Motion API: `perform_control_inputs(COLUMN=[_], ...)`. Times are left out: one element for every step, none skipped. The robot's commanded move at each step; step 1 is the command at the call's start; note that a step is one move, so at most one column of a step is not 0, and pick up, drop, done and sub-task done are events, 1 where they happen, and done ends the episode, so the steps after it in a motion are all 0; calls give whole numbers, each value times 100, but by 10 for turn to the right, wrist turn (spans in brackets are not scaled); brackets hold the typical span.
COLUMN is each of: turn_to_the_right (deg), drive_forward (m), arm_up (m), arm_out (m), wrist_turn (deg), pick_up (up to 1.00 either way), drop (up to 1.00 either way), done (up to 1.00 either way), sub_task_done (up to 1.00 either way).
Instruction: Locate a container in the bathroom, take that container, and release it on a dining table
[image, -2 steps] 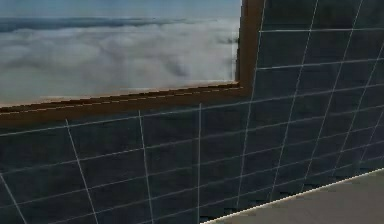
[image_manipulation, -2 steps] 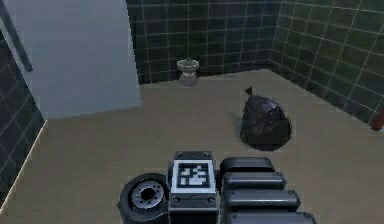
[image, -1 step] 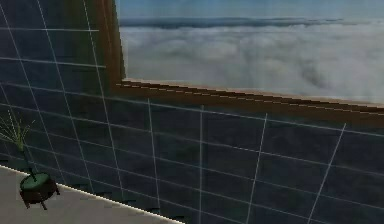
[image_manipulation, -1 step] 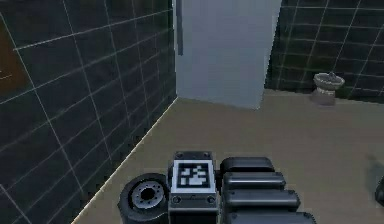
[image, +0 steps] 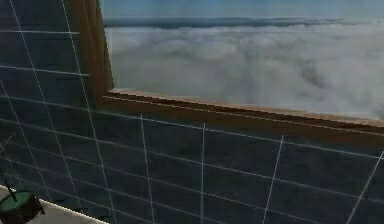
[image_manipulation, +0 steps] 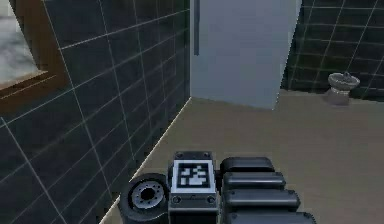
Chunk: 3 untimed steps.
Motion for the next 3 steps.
perform_control_inputs(turn_to_the_right=[-450,-150,0], drive_forward=[0,0,10], arm_up=[0,0,0], arm_out=[0,0,0], wrist_turn=[0,0,0], pick_up=[0,0,0], drop=[0,0,0], done=[0,0,0], sub_task_done=[0,0,0])
